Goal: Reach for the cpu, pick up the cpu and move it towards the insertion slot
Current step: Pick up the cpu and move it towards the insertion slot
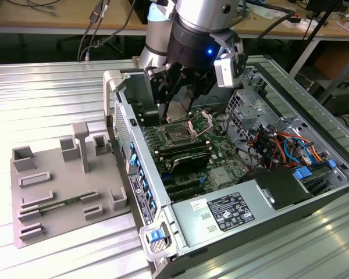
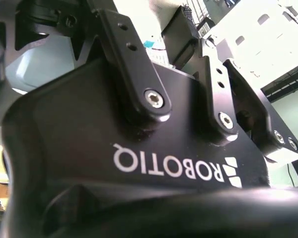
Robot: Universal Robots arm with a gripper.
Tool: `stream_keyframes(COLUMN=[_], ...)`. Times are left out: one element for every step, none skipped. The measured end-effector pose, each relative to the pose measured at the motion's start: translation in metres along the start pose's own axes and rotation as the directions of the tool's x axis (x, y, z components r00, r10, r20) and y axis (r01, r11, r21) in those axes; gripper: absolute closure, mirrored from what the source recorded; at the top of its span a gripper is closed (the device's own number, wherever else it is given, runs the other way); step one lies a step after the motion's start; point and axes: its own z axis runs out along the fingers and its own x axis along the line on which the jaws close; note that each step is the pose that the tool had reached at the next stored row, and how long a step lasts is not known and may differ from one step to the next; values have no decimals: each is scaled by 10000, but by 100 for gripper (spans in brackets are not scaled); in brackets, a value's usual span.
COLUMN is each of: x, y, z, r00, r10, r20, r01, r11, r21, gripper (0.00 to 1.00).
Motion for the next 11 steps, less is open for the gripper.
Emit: stream_keyframes(x=[-6, -11, -19, -23, -28, -33, -38, -43, -53, -59, -63], y=[-1, -1, -2, -2, -3, -4, -4, -5, -6, -7, -7], z=[3, 5, 8, 10, 12, 14, 17, 19, 23, 26, 28], r00=[10000, 10000, 10000, 10000, 10000, 10000, 10000, 10000, 10000, 10000, 10000], r10=[0, 0, 0, 0, 0, 0, 0, -1, -1, -1, 0], r20=[1, 1, 0, 0, 0, 0, 0, 0, 0, 0, 0], r01=[0, 0, 0, 0, 0, 0, 0, 1, 1, 1, 0], r11=[10000, 10000, 10000, 10000, 10000, 10000, 10000, 10000, 10000, 10000, 10000], r21=[-1, -1, 0, -1, 0, 0, -1, 0, -1, 0, -1], gripper=[45, 45, 45, 45, 45, 45, 45, 45, 45, 45, 45])
